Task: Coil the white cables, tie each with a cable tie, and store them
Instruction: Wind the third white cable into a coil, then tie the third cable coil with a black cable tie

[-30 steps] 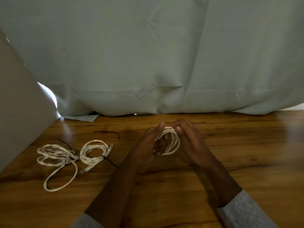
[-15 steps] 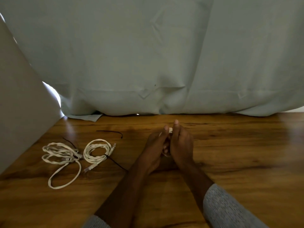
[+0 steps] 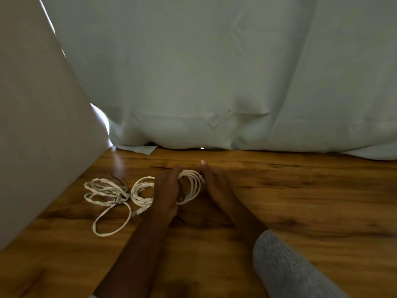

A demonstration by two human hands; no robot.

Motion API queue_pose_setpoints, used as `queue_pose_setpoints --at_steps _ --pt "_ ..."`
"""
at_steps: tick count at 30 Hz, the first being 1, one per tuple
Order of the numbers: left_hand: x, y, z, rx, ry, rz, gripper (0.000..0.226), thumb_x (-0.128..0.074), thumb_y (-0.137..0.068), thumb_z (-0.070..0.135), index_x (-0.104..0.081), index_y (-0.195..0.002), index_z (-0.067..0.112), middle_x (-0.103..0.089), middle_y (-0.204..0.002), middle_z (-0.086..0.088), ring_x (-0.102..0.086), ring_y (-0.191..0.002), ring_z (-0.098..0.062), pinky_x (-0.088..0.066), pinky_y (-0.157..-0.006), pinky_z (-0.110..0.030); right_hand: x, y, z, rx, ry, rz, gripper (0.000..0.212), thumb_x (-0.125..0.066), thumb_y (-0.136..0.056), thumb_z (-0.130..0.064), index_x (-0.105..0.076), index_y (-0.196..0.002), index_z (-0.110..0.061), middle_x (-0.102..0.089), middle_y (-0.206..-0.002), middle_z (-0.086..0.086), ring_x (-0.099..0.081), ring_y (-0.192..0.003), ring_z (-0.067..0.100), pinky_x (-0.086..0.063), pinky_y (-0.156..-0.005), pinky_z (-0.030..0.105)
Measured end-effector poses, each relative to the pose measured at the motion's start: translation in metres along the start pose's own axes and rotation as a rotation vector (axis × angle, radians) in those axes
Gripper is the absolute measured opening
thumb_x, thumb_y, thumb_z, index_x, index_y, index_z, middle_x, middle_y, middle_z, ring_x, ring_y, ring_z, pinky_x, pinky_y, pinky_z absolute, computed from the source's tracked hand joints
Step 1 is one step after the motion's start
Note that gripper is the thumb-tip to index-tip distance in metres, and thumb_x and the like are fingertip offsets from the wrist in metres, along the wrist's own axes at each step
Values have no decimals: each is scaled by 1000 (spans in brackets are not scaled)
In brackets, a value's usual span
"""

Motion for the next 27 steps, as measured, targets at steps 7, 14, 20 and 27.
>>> queue_pose_setpoints --at_steps 7,14,20,27 --pt "13 -2 3 -11 2 124 34 -62 -91 27 -59 -60 12 -55 -58 -5 -51 -51 -20 -39 -44 -25 -23 -46 27 22 329 -90 18 -62 -95 -19 -77 -88 -10 -77 -90 5 -70 -84 18 -54 -78 31" --pt "36 -5 7 -74 109 303 32 -59 -92 25 -56 -66 6 -53 -59 -8 -53 -57 -25 -42 -51 -32 -44 -65 42 -109 483 -167 24 -66 -79 -40 -80 -85 -22 -76 -90 -3 -69 -83 15 -54 -74 27" --pt "42 5 18 -151 97 410 38 -56 -97 25 -56 -63 6 -55 -64 -9 -54 -64 -23 -45 -61 -37 -40 -62 42 -82 655 -142 15 -70 -86 -33 -79 -85 -21 -74 -87 0 -66 -84 19 -60 -77 36" --pt "30 -3 13 -186 36 292 41 -54 -96 29 -60 -61 10 -58 -57 -6 -56 -55 -25 -45 -52 -32 32 -39 50 -201 617 53 13 -66 -85 -24 -67 -78 -12 -65 -83 5 -61 -82 23 -52 -69 31"
Point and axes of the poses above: each hand's wrist, its own y-axis away from the middle knuckle, its own x-axis out of the back of the hand, z = x × y, the point moved 10 cm from there along -y, towards the middle knuckle
